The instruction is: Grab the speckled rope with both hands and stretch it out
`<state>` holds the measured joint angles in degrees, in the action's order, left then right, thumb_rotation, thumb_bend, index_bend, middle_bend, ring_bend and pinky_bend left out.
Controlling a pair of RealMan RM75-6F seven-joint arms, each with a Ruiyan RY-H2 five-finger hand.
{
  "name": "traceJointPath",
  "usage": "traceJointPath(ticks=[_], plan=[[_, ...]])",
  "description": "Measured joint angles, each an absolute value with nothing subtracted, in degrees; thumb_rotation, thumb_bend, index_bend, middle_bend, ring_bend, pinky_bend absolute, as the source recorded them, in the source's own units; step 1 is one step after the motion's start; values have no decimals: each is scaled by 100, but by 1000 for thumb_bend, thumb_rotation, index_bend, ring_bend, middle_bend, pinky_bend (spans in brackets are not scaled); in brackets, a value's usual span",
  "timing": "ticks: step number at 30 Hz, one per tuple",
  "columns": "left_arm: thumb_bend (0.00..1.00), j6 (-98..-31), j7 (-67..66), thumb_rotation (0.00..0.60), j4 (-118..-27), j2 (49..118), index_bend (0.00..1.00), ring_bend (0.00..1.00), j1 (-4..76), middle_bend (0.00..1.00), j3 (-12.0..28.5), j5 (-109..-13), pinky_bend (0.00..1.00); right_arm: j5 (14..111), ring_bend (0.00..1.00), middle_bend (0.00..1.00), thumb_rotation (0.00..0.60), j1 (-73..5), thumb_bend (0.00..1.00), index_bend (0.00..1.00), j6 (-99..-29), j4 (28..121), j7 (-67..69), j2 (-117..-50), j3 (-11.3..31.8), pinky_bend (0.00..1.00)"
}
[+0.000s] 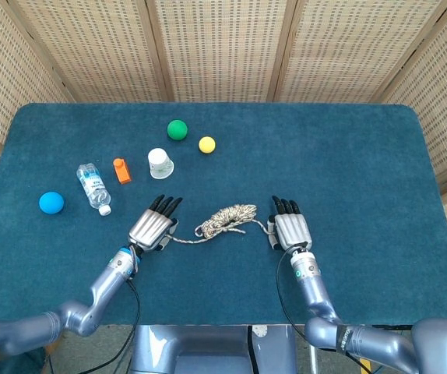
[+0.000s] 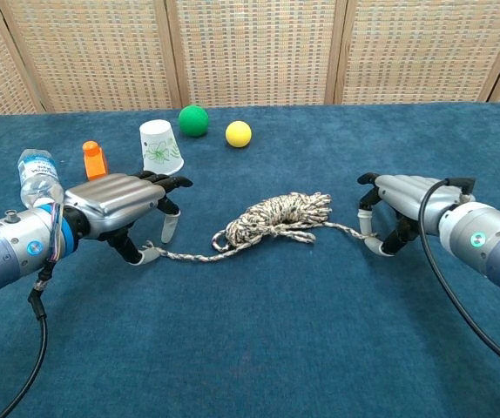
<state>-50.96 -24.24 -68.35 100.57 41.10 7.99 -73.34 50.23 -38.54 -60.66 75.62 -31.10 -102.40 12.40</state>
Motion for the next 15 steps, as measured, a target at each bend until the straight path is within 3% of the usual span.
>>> traceJointPath(ticks=[15], plan=[[372, -4984, -2627, 600, -6746, 10170, 539, 0, 4234, 0, 737, -7095, 0, 5070, 0, 15, 600, -3838, 445, 683, -6026, 7502, -3045, -10278, 1244, 0]])
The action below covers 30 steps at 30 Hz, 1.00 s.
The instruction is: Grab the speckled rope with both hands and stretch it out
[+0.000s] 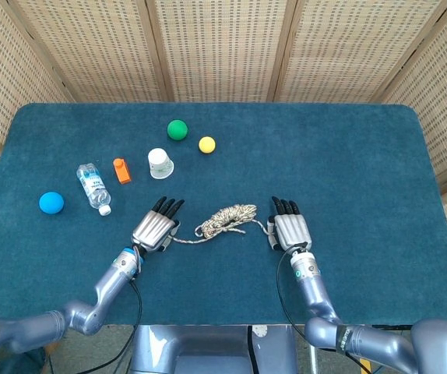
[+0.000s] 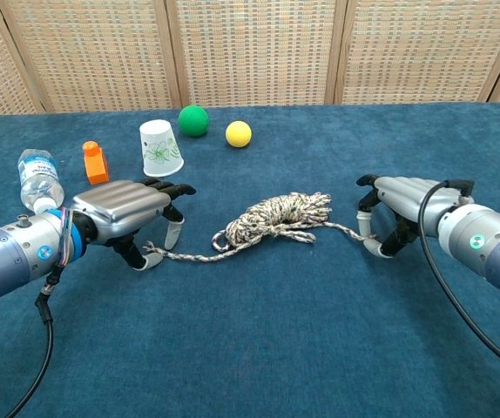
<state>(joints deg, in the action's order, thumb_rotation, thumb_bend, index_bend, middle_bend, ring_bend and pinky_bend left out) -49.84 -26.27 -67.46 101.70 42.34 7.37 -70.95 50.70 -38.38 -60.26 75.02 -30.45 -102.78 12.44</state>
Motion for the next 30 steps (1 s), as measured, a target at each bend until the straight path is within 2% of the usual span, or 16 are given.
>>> traceJointPath(ticks=[11, 19, 30], plan=[[430, -4939, -2745, 600, -6674, 10216, 563, 0, 4286, 0, 678, -6983, 0, 5072, 0, 15, 600, -3836, 446, 685, -6014, 7473, -3065, -10294, 1251, 0], [541, -4937, -2782, 600, -6685, 10222, 631, 0, 4298, 0, 670, -6854, 0, 5065, 0, 15, 600, -3838, 448, 686, -6033, 7486, -3093, -10281, 1277, 0], [551, -5019, -2698, 600, -6675, 10196, 670, 0, 4290, 0, 635, -6891, 0, 5091, 0, 20, 600, -3808, 448, 694, -6039, 7442, -3081, -10278, 1249, 0]])
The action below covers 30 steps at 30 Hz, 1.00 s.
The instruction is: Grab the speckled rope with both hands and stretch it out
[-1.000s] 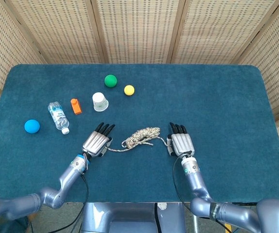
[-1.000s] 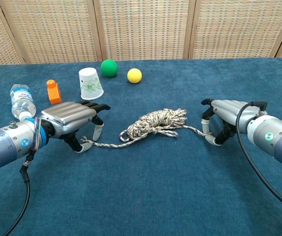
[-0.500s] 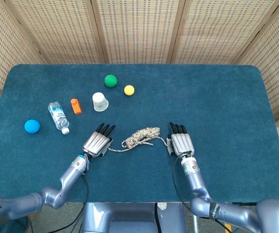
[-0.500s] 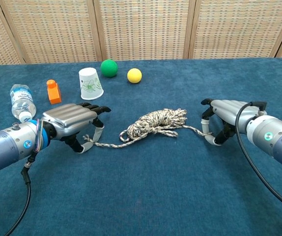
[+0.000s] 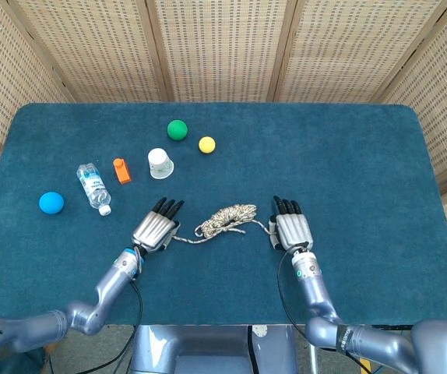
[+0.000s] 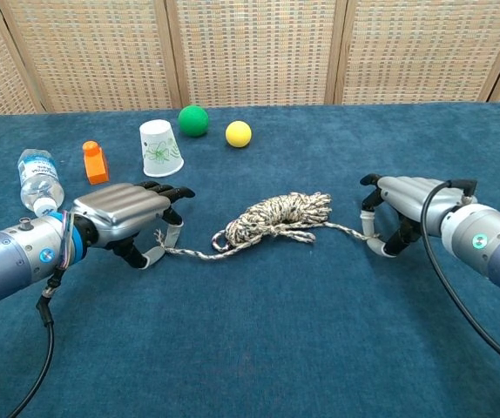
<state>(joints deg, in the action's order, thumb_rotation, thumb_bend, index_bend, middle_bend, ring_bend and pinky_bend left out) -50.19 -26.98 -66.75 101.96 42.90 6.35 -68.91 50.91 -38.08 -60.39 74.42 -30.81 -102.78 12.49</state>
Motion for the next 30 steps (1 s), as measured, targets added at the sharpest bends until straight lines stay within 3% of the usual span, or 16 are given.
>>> traceJointPath(ticks=[18, 30], plan=[[550, -5431, -2064, 600, -6915, 9164, 696, 0, 3953, 0, 654, -7044, 0, 5456, 0, 51, 600, -3592, 450, 721, -6386, 7339, -2912, -9868, 1264, 0], [549, -5546, -1338, 600, -6587, 8566, 696, 0, 3620, 0, 583, -7110, 0, 5530, 0, 53, 600, -3302, 450, 724, -6537, 7192, -2790, -9404, 1232, 0]])
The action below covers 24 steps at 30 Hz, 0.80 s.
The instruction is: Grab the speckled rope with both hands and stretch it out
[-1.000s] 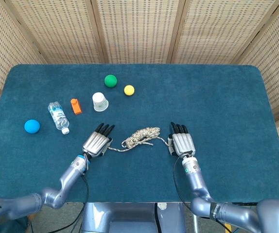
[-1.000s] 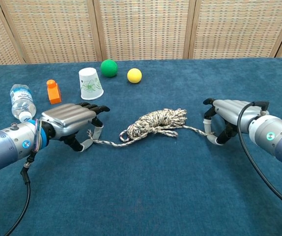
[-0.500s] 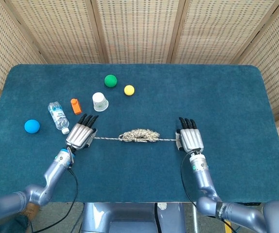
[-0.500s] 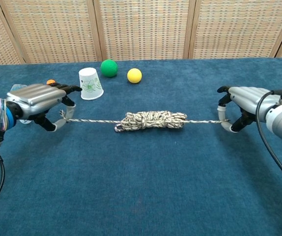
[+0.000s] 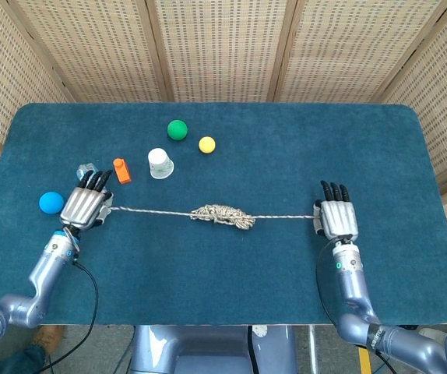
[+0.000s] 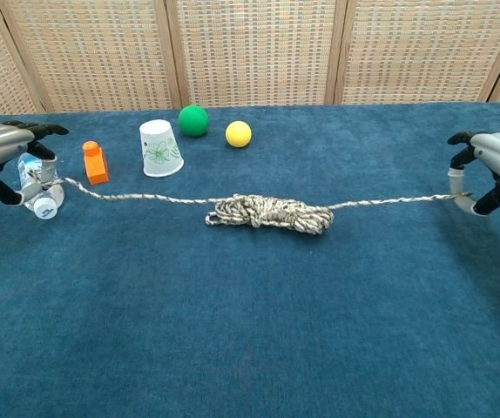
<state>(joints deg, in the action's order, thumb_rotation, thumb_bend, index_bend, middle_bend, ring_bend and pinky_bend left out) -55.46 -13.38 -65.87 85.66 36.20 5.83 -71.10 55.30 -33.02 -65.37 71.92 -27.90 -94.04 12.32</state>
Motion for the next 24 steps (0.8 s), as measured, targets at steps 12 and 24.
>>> traceJointPath(ticks=[12, 24], plan=[[551, -5558, -561, 600, -6063, 8424, 696, 0, 3439, 0, 552, -7291, 0, 5592, 0, 53, 600, -3015, 444, 719, -6699, 7402, -2780, -8988, 1180, 0], [0, -5764, -354, 600, -6177, 8397, 0, 0, 3350, 0, 577, -7441, 0, 5572, 0, 0, 600, -2923, 0, 0, -6730, 7761, -2595, -8897, 1279, 0]])
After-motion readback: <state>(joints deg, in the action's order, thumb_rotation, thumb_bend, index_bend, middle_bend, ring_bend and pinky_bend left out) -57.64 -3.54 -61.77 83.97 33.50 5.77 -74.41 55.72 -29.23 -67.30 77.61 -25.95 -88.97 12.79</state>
